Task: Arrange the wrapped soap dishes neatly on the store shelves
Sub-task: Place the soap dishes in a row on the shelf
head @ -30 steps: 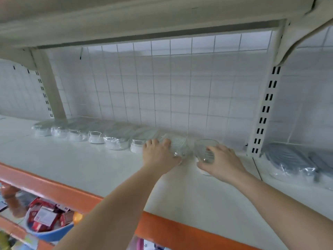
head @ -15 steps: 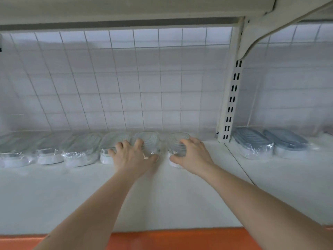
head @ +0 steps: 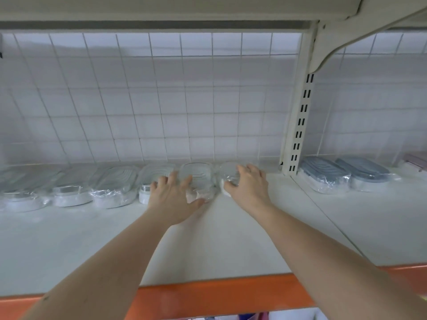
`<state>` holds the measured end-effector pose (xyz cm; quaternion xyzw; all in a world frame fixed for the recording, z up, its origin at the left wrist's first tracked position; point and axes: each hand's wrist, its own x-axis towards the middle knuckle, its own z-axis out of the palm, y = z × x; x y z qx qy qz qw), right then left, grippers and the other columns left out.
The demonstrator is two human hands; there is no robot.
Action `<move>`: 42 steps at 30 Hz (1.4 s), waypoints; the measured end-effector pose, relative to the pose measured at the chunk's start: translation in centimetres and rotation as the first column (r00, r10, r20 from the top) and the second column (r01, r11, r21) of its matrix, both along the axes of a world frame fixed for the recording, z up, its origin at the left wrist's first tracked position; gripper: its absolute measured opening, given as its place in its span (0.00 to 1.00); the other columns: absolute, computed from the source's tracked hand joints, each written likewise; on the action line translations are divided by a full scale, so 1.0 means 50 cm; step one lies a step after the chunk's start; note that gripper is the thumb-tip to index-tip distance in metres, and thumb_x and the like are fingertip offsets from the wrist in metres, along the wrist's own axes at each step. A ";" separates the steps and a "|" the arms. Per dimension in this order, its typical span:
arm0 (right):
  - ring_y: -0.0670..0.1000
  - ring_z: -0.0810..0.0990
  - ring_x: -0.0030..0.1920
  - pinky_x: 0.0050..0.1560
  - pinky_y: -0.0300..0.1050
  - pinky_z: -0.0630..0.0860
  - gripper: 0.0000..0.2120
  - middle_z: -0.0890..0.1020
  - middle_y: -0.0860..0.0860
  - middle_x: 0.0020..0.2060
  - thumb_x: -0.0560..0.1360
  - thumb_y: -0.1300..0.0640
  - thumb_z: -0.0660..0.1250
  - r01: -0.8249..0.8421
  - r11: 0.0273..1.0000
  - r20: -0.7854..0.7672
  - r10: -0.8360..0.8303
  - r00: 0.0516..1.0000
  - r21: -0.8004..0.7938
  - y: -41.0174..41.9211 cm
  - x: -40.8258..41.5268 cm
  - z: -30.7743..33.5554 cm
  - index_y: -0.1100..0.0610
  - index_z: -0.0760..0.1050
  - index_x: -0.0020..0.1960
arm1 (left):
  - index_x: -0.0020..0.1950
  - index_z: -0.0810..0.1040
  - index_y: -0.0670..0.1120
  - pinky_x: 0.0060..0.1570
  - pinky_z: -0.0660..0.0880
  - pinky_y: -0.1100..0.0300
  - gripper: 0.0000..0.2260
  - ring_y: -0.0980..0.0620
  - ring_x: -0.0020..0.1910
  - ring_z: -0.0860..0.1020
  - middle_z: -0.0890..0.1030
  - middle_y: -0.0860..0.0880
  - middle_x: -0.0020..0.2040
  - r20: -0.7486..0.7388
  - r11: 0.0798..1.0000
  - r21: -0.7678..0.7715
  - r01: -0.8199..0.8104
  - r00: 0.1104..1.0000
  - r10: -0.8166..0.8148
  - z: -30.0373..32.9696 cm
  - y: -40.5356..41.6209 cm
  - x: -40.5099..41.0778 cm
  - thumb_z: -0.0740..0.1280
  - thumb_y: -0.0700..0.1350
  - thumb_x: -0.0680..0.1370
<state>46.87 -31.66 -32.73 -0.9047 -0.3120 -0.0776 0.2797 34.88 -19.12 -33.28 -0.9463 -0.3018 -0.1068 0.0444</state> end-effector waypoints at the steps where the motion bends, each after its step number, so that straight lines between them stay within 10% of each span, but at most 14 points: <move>1: 0.59 0.63 0.67 0.64 0.48 0.63 0.25 0.67 0.56 0.67 0.75 0.49 0.63 0.013 1.000 0.030 -0.014 0.999 0.029 0.002 -0.002 0.010 0.56 0.66 0.70 | 0.76 0.53 0.54 0.70 0.55 0.50 0.32 0.42 0.71 0.59 0.55 0.45 0.75 0.017 0.999 -0.030 0.020 1.000 -0.019 0.001 0.004 -0.004 0.55 0.66 0.75; 14: 0.56 0.63 0.66 0.63 0.47 0.63 0.23 0.71 0.51 0.66 0.74 0.48 0.64 -0.238 0.963 0.187 0.212 0.959 0.130 0.138 -0.117 0.085 0.53 0.69 0.67 | 0.75 0.57 0.49 0.70 0.52 0.56 0.26 0.47 0.73 0.56 0.58 0.47 0.75 0.179 0.998 -0.068 -0.007 0.984 0.019 0.002 0.060 -0.115 0.57 0.57 0.79; 27: 0.56 0.67 0.65 0.63 0.44 0.62 0.23 0.73 0.51 0.64 0.74 0.46 0.65 -0.587 0.798 0.172 0.565 0.807 0.132 0.367 -0.335 0.125 0.53 0.71 0.66 | 0.75 0.56 0.48 0.70 0.53 0.56 0.26 0.46 0.73 0.56 0.59 0.46 0.74 0.196 0.922 -0.049 -0.385 0.901 0.387 0.044 0.194 -0.399 0.56 0.56 0.80; 42: 0.56 0.65 0.65 0.59 0.49 0.65 0.25 0.72 0.53 0.65 0.74 0.42 0.62 -0.472 0.879 0.114 0.463 0.879 0.069 0.860 -0.719 0.093 0.54 0.69 0.67 | 0.75 0.56 0.50 0.69 0.54 0.58 0.25 0.49 0.73 0.57 0.58 0.50 0.74 0.098 0.923 0.003 -0.384 0.919 0.382 0.031 0.581 -0.800 0.54 0.56 0.80</move>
